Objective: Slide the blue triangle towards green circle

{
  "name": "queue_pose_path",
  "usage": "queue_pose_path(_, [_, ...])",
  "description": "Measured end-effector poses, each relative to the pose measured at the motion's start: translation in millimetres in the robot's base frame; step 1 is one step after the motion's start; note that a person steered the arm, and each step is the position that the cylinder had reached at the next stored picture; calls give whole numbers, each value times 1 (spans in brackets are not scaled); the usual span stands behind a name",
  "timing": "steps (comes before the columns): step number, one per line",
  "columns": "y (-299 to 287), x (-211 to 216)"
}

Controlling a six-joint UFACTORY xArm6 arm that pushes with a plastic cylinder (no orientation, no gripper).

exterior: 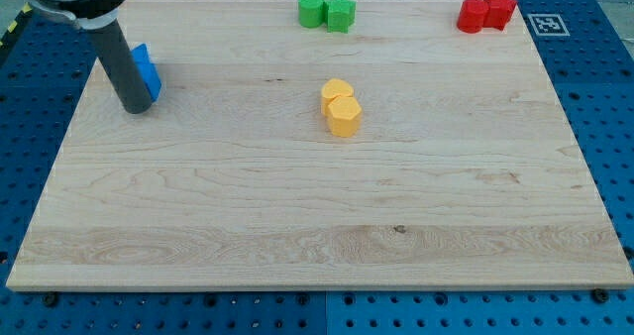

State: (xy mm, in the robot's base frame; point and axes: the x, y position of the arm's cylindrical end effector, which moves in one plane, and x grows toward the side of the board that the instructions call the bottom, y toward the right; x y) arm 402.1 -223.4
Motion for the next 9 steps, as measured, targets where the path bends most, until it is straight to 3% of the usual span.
queue_pose_path(2, [-12, 4])
queue_pose_path(3, [-50, 8])
queue_pose_path(4, [-62, -8])
queue_pose_path(6, [-60, -39])
queue_pose_path(9, [-18, -45])
